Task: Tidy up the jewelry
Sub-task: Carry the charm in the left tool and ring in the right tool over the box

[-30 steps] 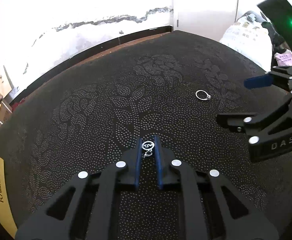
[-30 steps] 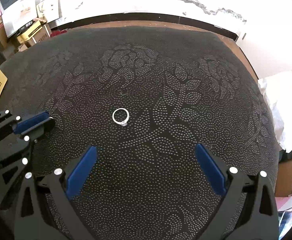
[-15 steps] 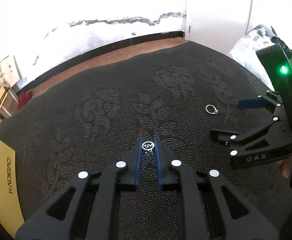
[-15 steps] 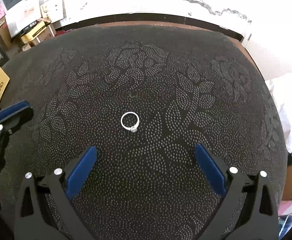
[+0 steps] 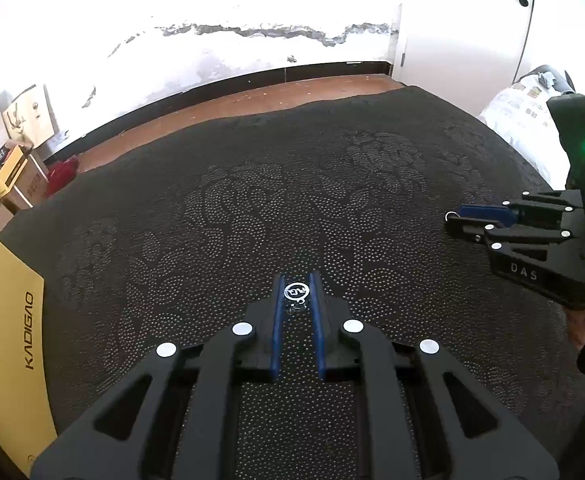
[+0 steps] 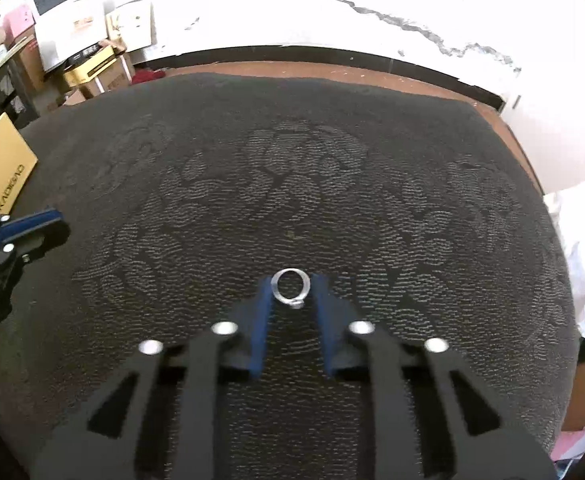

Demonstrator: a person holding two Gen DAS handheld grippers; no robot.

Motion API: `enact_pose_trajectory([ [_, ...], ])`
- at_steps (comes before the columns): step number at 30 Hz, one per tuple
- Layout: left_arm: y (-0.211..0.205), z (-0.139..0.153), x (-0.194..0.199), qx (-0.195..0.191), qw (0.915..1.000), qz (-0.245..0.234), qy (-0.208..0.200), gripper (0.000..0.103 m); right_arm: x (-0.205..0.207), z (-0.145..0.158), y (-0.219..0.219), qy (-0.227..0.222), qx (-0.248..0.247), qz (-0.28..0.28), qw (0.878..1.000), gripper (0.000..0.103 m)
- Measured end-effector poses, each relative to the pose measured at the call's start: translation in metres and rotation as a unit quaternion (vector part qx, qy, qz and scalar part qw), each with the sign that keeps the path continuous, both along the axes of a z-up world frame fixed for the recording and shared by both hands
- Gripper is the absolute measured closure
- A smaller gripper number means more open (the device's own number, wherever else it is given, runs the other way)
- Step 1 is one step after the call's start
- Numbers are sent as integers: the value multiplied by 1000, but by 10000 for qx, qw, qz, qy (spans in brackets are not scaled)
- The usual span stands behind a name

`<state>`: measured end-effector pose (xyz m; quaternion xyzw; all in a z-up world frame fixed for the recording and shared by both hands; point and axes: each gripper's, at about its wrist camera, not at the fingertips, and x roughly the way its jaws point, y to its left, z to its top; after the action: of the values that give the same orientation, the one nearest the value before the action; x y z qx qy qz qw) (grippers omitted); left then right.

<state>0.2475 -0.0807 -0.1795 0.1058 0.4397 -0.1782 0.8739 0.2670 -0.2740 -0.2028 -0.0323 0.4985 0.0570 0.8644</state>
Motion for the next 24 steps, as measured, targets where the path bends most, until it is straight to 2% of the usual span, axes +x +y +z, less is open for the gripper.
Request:
enact_pose_trajectory([
  [6, 2, -1, 1, 42, 10000, 83, 36, 90, -2, 1, 2, 30, 145, -93, 9998, 85],
  [14, 8, 3, 1, 61, 9997, 214, 77, 90, -14, 15, 17, 52, 60, 107, 9999, 85],
  [20, 20, 20, -15, 76, 9995, 305, -7, 90, -34, 36, 37, -20, -109, 234, 9997, 85],
  [24, 33, 40, -32, -35, 9990, 435, -4, 90, -59, 66, 49, -192, -202, 314, 9991, 85],
])
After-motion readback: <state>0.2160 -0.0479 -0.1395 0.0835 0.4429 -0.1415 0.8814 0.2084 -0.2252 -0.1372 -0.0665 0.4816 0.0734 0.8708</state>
